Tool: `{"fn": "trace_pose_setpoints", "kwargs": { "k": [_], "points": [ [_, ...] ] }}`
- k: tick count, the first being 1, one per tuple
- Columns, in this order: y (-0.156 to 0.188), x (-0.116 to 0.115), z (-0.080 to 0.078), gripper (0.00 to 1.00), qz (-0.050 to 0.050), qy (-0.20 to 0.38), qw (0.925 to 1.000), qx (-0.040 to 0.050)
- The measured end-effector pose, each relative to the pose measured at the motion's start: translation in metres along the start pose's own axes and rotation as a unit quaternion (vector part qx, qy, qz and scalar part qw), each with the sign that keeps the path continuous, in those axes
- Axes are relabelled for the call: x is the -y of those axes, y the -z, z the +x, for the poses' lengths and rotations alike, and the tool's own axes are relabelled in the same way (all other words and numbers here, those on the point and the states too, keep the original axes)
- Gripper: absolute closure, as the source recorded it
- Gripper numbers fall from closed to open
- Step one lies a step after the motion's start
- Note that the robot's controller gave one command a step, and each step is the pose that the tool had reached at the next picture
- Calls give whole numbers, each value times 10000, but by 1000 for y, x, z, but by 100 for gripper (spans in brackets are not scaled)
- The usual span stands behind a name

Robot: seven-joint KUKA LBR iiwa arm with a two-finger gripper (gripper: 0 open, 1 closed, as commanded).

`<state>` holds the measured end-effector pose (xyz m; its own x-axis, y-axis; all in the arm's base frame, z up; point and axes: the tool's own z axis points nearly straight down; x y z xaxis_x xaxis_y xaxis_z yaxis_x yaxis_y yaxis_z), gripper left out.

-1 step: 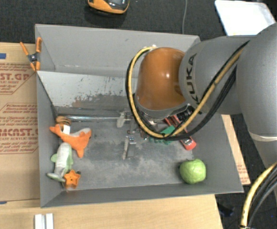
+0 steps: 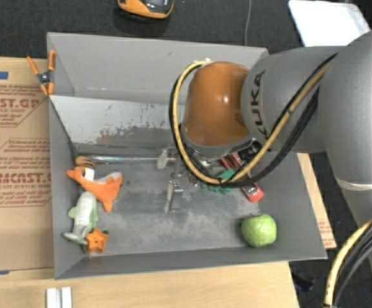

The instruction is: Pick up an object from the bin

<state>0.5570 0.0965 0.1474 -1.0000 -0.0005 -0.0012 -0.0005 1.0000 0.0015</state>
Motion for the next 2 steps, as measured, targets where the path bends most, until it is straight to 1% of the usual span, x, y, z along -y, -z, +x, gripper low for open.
{"fn": "trace_pose_setpoints", "kwargs": {
  "k": [1,2],
  "points": [
    [-59,-44,-14,0,-3,432,9991,22],
    [-75,-62,2,0,-4,-470,9989,40]
  ]
}}
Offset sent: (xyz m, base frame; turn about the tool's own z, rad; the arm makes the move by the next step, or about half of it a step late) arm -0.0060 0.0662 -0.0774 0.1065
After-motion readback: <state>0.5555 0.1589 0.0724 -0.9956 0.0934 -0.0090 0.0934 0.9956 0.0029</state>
